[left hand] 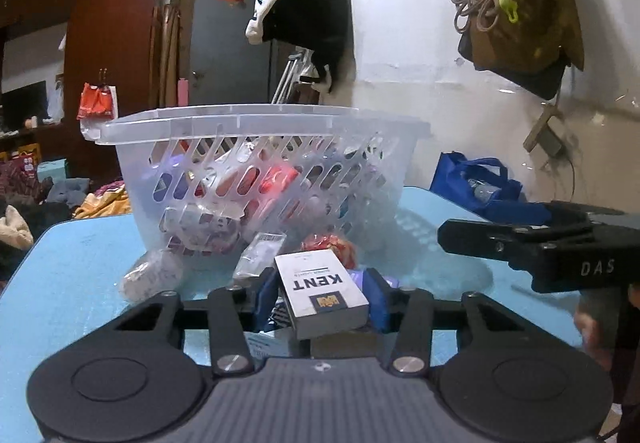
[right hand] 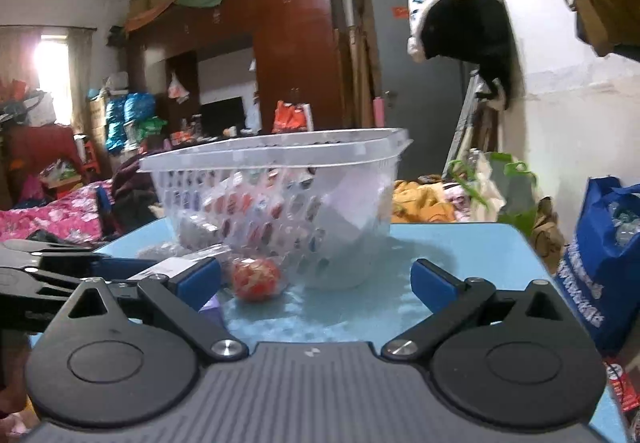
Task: Organize objects
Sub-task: 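Grasp the thin brown card with the left tool while the right grasps the blue cube box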
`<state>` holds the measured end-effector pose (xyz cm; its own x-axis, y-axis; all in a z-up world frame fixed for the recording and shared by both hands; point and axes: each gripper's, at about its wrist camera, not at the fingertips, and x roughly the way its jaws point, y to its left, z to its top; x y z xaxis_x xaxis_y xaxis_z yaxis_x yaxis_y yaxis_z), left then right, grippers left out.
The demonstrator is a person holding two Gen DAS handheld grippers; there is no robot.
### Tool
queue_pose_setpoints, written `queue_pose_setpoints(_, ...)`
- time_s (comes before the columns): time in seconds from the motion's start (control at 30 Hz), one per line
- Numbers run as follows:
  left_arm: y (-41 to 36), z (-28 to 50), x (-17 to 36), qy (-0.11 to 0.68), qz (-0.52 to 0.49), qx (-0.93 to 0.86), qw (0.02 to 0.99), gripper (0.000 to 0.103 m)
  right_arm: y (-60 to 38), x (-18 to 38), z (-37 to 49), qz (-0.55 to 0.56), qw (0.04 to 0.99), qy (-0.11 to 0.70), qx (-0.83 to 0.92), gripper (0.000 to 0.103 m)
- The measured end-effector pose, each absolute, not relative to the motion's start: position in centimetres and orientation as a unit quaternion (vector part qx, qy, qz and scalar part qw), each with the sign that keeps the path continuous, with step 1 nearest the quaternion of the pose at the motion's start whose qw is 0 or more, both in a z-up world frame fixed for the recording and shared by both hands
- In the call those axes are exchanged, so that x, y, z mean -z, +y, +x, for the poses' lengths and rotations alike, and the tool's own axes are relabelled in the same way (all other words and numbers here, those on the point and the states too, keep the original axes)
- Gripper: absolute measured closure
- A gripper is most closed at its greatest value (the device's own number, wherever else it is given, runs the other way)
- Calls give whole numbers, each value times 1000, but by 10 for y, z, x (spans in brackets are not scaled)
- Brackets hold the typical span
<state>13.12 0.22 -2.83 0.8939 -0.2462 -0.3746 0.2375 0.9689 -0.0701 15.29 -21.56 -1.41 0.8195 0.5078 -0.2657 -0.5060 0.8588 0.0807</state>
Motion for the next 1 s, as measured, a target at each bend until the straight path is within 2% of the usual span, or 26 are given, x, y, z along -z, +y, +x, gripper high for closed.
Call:
queue_pose_setpoints(0.2,28,125,18,172,-35,122,977,57,-199,12,145,-14,942,141,-305,0)
queue_pose_setpoints(0.53,49,128,16,174,-47,112,977,61,-145,17,153,-117,901,201,-365,2)
queue_pose_setpoints(0.6,48,128,16,174,-45,112,977,61,-140,20,157,-129,891,218,-377,7)
queue_pose_setpoints(0.67,50,128,17,176,-45,113,977,61,-137,23,157,-138,888,223,-377,16)
queue_pose_setpoints(0.73,50,129,17,178,-46,114,976,61,-137,26,157,-142,886,232,-376,48)
queue_pose_setpoints(0.93,49,132,21,184,-48,119,975,61,-153,24,153,-99,892,214,-385,47)
queue_pose_setpoints(1.0,50,131,22,183,-50,123,974,65,-158,23,151,-87,895,203,-388,47)
